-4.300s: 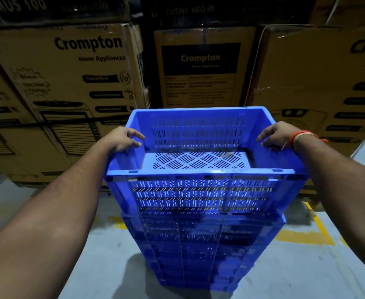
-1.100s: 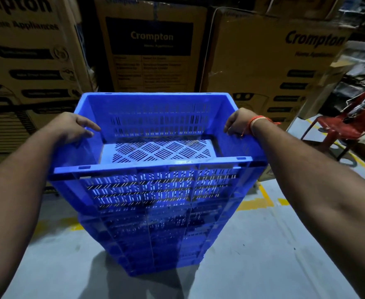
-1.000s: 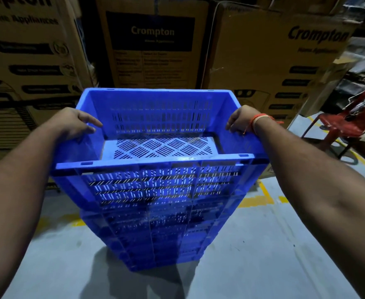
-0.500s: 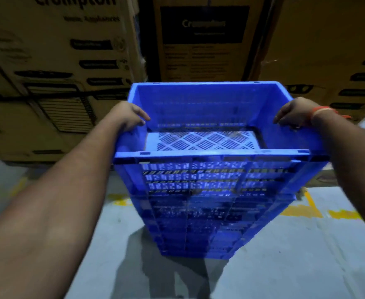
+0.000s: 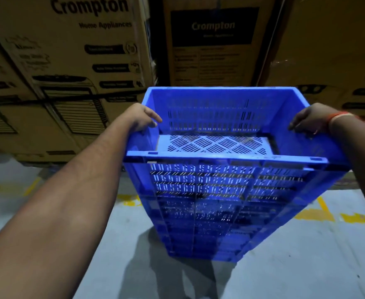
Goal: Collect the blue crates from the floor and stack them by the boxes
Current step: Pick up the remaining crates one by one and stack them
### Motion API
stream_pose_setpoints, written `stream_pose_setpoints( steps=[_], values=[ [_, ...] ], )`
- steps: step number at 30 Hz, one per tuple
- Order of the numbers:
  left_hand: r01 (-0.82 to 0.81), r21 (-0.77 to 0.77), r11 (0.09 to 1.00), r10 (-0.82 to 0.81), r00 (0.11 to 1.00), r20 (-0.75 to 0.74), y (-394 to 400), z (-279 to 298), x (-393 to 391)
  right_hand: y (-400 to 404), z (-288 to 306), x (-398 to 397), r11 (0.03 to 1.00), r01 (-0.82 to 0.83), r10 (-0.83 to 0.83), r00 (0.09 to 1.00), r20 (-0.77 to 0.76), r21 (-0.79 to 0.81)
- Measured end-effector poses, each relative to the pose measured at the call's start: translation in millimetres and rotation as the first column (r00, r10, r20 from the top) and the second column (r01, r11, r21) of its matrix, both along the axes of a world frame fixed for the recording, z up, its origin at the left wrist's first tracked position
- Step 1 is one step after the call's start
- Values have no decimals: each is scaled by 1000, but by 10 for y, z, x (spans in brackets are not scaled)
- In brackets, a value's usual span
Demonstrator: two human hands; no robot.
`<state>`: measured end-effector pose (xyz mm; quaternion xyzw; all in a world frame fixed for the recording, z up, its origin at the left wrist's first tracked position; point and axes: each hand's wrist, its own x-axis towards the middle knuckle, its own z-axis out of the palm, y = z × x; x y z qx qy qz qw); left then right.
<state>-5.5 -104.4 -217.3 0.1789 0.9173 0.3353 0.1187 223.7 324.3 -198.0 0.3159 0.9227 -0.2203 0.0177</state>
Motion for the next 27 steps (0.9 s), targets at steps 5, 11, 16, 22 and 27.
stream_pose_setpoints(
  steps=[5, 11, 16, 22, 27],
  values=[
    [0, -40, 999, -1, 1000, -16, 58, 85, 20, 18, -9, -70, 1000, 20, -21, 1000, -22, -8],
    [0, -44, 999, -1, 1000, -15, 58, 76, -15, 7, -19, -88, 999, 47, -47, 999, -21, -18],
    [-14, -62, 998, 12, 1000, -29, 80, 93, -58, -65, 21, -91, 999, 52, -52, 998, -22, -9],
    [-13, -87, 996, 9, 999, -54, 66, 71, -31, -99, 12, -14, 999, 41, -41, 999, -9, -4],
    [-6, -126, 992, -4, 997, -80, 76, 89, -3, -159, 54, 16, 999, 36, -36, 999, -16, -30]
  ],
)
